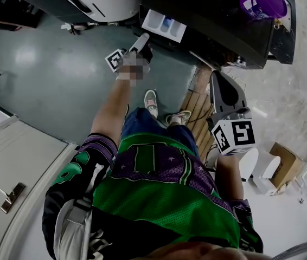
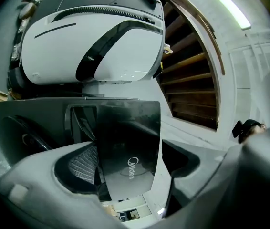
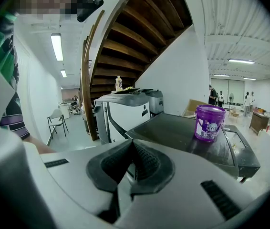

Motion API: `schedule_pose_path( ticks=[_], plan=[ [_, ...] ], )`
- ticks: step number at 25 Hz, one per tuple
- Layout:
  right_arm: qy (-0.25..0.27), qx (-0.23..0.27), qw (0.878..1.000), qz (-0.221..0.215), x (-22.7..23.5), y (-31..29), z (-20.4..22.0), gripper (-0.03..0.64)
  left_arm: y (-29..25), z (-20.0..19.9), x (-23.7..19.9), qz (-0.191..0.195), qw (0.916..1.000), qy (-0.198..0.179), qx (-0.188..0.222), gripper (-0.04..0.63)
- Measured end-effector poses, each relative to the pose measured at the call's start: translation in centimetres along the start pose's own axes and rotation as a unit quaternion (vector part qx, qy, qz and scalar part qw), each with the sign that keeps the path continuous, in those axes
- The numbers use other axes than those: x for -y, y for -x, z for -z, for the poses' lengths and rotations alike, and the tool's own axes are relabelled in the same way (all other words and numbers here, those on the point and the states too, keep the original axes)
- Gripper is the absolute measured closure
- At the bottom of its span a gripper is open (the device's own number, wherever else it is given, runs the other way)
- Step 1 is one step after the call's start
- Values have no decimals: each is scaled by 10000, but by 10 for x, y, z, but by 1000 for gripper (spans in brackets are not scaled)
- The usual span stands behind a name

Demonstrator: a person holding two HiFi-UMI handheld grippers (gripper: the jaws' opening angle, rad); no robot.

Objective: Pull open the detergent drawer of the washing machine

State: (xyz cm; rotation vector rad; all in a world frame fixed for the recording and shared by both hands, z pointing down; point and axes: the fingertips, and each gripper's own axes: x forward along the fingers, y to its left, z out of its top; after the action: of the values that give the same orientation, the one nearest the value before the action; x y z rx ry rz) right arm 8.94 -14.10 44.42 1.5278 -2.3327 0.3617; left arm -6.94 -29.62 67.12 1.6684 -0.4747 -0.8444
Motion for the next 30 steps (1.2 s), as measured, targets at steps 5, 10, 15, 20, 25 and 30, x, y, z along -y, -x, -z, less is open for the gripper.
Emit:
schedule_pose_path(
  ticks=[5, 10, 15, 20, 25, 30],
  plan=[
    [5, 8, 10000, -48, -1, -5, -2, 615, -4, -1, -1, -99, 9999, -14, 66, 204],
    [2, -49, 10000, -69, -1, -10, 3, 615, -6, -1, 2, -279, 9995, 19, 120, 204],
    [5, -86, 9999, -85, -3, -14, 6, 615, -8, 0, -1, -653, 9975, -133, 227, 176],
    [-42, -76, 9999, -83, -1, -14, 7, 615, -10, -3, -5, -831, 9960, -87, 303, 178],
    [-125, -50, 9999, -85, 2, -13, 9, 615, -6, 0, -2, -766, 9967, 0, 266, 179],
    [-129, -36, 9999, -89, 1, -10, 9, 615, 2, 2, -1, -845, 9960, 36, 277, 179]
  ],
)
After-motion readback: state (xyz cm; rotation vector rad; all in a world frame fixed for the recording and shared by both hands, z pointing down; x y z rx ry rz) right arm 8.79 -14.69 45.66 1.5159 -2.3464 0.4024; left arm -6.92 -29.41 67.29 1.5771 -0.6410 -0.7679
